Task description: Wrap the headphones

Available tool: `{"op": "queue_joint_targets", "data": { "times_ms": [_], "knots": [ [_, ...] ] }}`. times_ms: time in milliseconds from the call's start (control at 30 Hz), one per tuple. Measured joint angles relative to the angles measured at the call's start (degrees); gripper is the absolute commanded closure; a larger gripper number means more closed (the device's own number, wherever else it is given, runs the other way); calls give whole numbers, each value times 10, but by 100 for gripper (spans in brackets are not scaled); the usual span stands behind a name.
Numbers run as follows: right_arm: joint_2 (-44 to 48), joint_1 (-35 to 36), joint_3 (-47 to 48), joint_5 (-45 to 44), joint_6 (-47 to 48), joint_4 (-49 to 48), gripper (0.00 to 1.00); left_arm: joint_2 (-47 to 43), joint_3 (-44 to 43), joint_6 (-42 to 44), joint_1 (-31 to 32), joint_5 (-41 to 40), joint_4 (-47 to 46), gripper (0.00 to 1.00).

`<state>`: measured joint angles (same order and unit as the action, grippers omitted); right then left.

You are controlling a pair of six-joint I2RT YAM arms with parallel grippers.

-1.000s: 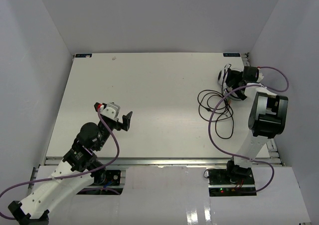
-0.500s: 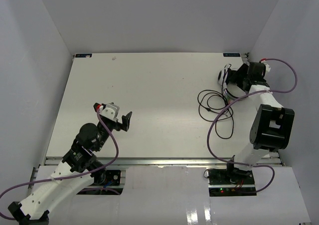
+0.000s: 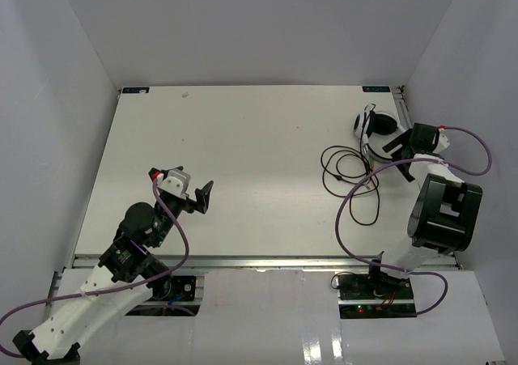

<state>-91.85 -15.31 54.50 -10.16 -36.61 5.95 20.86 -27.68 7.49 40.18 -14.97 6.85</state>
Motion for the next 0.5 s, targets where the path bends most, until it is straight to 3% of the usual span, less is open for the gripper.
{"op": "queue_joint_targets", "data": {
  "times_ms": [100, 167, 433, 500],
  "knots": [
    [-23, -3, 1, 3, -12, -5, 10, 0, 0, 0, 0, 1, 0, 2],
    [-45, -3, 5, 4, -19, -5, 17, 1, 0, 0, 0, 1, 0, 2],
    [-110, -3, 43, 22, -37, -27, 59, 12, 0, 0, -1, 0, 0, 2],
    [-115, -4, 44, 36, -41, -39, 78, 13, 0, 0, -2, 0, 0, 2]
  ]
}}
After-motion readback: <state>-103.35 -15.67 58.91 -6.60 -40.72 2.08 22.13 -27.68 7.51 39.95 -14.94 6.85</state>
